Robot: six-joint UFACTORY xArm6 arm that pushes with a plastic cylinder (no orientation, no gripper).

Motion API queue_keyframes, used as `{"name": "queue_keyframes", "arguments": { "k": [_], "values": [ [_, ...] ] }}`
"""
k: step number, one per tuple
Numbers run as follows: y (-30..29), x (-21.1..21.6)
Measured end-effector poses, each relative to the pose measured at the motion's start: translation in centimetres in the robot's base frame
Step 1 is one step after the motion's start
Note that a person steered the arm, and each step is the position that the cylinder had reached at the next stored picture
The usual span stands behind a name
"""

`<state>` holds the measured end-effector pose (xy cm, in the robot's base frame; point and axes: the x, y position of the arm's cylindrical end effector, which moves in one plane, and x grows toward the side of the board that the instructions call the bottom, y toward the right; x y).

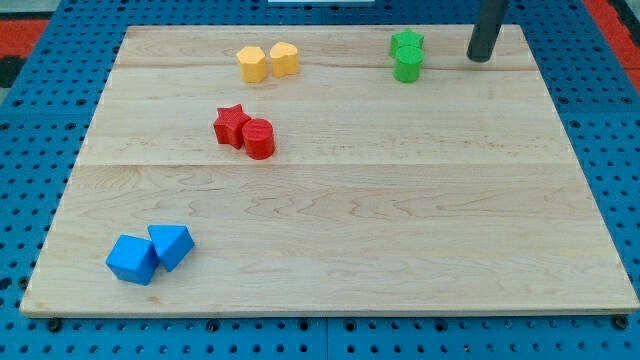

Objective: Move your arm parallel right to the green circle

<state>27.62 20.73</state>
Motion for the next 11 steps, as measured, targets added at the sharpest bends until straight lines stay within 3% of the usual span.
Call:
{"name": "queue_keyframes", "arguments": {
  "k": [9,10,11],
  "values": [
    [4.5,1.4],
    [4.6,-0.1],
    [4.6,-4.9]
  ]
}}
